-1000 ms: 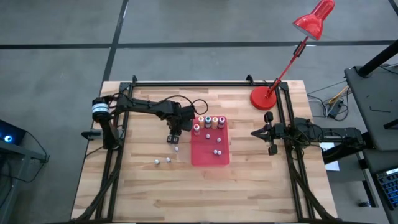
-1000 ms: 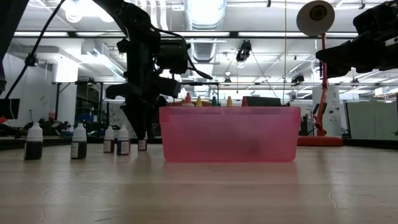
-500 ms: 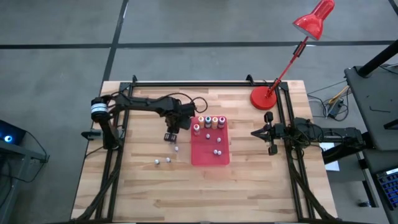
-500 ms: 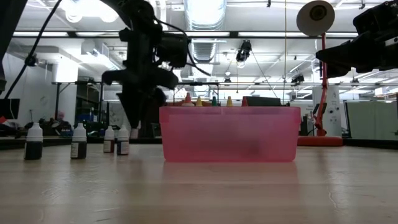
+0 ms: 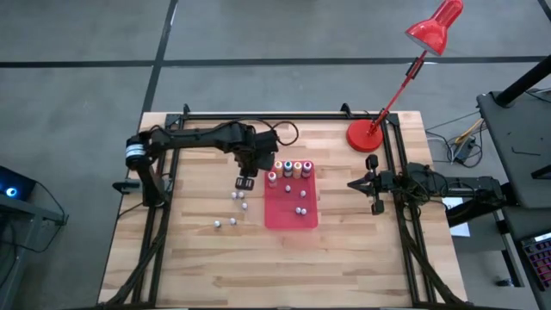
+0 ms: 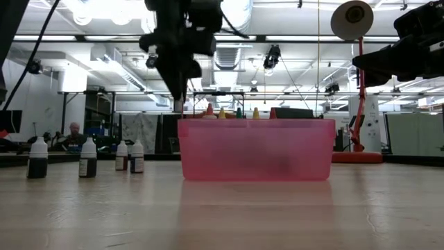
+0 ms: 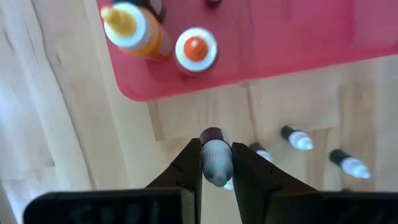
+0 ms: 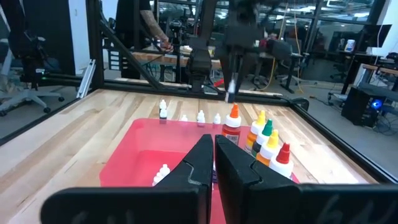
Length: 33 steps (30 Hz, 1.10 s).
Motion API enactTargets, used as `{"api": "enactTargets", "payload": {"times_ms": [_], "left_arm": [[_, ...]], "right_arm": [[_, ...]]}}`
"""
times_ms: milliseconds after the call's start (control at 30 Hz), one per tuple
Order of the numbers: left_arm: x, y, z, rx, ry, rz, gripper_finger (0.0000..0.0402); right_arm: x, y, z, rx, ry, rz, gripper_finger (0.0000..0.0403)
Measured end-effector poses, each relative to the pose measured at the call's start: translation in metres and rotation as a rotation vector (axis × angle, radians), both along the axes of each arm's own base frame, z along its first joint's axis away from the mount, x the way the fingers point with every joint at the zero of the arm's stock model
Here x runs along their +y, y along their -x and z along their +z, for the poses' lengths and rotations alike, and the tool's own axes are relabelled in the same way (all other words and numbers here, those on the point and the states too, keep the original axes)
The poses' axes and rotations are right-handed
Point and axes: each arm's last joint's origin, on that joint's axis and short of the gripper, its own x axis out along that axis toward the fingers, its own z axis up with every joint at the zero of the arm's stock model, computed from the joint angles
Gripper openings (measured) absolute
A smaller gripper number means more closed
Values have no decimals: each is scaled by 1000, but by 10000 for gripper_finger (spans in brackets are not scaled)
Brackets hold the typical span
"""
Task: Pick & Place food coloring
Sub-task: Put the small food coloring bottle into the red bin
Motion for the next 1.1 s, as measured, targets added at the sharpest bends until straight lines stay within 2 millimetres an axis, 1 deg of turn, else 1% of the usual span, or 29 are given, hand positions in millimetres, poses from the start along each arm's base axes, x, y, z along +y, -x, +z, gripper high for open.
{"api": "enactTargets", "payload": {"times_ms": [167, 333, 533, 667, 800, 933, 1100], "left_arm": [[-12, -4, 18, -38, 3, 1, 40], [-26, -8, 27, -71, 9, -7, 40], [-41, -15, 22, -67, 57, -1, 40], [-45, -21, 16, -54, 86, 10, 40], [-50, -29, 16, -70, 100, 11, 40], [-53, -41, 20, -105, 120, 12, 40], [-53, -60, 21, -118, 153, 56, 40]], "right_arm": [[0, 0, 0, 0, -1, 1, 9], [0, 0, 0, 0, -2, 0, 9], [0, 0, 0, 0, 0, 0, 9], [0, 0, 0, 0, -2, 1, 9], [0, 0, 0, 0, -2, 1, 9], [0, 0, 0, 0, -2, 1, 9], [0, 0, 0, 1, -2, 0, 9]]}}
